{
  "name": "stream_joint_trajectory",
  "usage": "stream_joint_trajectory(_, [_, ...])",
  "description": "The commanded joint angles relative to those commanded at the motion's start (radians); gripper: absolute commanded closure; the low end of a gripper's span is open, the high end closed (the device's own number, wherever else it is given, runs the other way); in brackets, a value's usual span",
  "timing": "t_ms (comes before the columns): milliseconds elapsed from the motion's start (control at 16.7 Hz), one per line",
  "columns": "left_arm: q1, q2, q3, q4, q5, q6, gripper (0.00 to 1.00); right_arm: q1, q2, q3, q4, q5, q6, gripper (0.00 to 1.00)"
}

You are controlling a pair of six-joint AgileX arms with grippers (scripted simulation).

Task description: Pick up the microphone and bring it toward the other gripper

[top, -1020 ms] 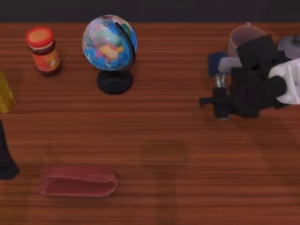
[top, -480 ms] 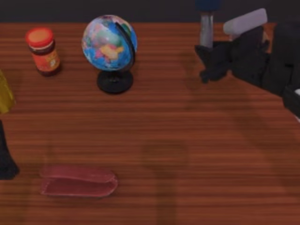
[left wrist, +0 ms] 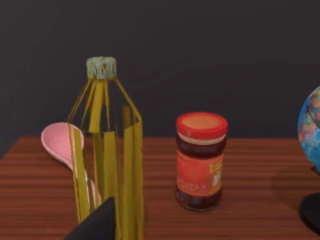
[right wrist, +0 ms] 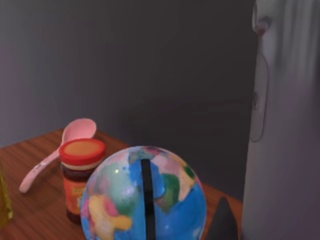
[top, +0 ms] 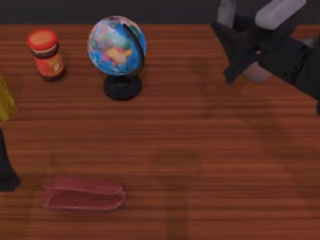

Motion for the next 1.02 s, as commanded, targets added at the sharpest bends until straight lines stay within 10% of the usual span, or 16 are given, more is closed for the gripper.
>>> stream_joint_trajectory(300, [0.000, 0.000, 0.000, 0.000, 0.000, 0.000, 0.00, 0.020, 0.001, 0.003, 0.000, 0.016, 0.003, 1.00])
stream_joint_trajectory(780, [0.000, 0.000, 0.000, 0.000, 0.000, 0.000, 0.00, 0.262, -0.042, -0.039, 0.029, 0.249, 0.008, 1.00])
stream_joint_trajectory(1020, [0.000, 0.000, 0.000, 0.000, 0.000, 0.000, 0.00, 0.283, -0.048, -0.042, 0.032, 0.270, 0.008, 1.00])
